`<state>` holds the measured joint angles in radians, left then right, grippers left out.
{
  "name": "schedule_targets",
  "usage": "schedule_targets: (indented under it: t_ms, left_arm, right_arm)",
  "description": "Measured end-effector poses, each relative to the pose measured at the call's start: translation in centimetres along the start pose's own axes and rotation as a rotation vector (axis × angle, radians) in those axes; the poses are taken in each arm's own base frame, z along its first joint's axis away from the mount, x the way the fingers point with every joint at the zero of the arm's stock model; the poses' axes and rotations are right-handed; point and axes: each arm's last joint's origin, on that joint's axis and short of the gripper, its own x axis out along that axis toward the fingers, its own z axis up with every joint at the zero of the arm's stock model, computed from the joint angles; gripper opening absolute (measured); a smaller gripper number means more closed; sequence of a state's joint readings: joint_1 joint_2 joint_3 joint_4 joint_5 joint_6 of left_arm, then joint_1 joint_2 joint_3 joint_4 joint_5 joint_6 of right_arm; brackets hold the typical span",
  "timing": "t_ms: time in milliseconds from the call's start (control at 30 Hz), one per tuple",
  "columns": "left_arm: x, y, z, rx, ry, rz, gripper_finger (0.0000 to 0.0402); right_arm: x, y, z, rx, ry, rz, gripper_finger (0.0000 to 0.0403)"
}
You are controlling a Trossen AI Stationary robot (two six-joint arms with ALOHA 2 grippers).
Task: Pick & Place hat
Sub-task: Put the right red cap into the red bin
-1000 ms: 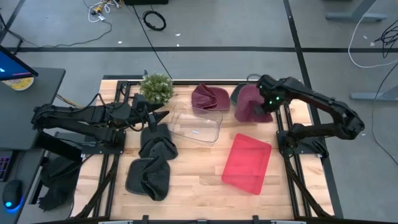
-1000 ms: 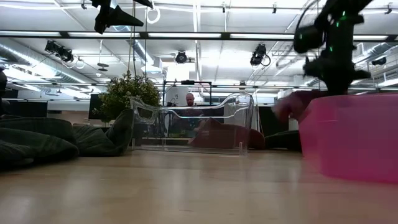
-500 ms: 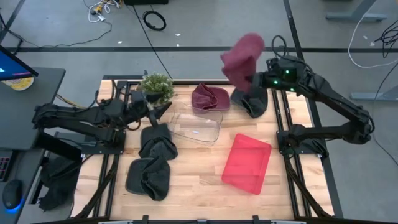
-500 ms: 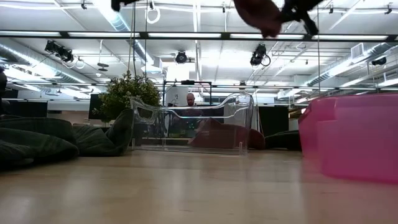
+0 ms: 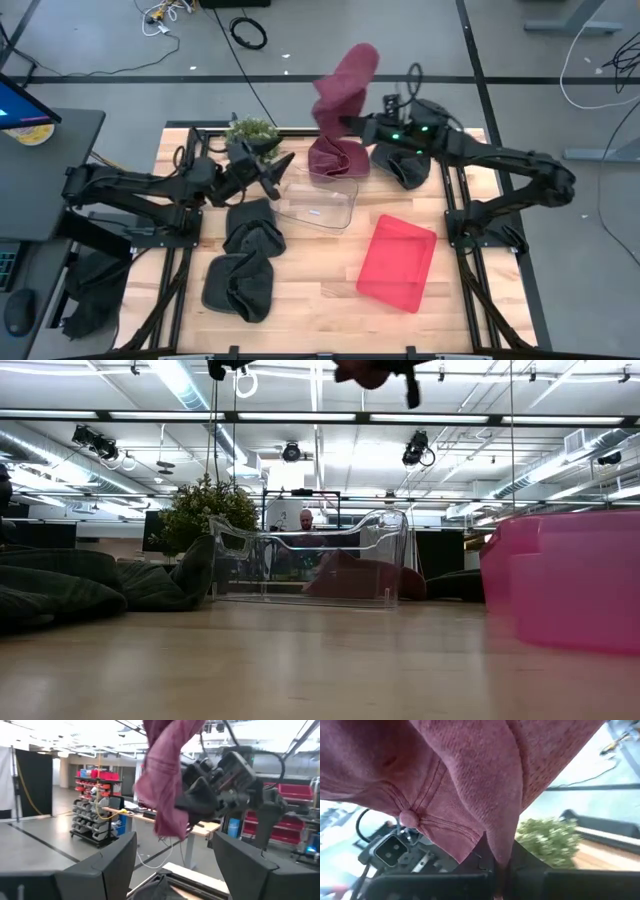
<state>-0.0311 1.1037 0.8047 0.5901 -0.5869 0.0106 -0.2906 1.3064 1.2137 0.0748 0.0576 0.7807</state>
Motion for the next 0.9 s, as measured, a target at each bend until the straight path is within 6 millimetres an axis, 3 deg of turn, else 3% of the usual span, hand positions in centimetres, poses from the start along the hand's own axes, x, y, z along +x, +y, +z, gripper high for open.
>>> schedule_targets:
  t_ms: [167, 367, 567, 900]
  left_arm:
    - [0.4, -0.3, -0.1, -0.022, -0.036, -0.023, 0.0266]
    - [0.4, -0.1, -0.1, 0.025, -0.04, 0.047, 0.0266]
    - [0.6, 0.2, 0.1, 0.014, -0.063, 0.024, 0.0266]
    - [0.9, 0.4, 0.1, -0.034, -0.069, -0.021, 0.0241]
  right_arm:
    - [2.8, -0.3, -3.0, 0.048, 0.08, 0.015, 0.0]
    - [4.6, -0.2, -5.9, 0.099, 0.159, 0.059, 0.0]
    - [5.2, -0.1, -7.2, 0.118, 0.204, 0.068, 0.0]
    - [5.1, 0.2, -7.5, 0.117, 0.219, 0.09, 0.0]
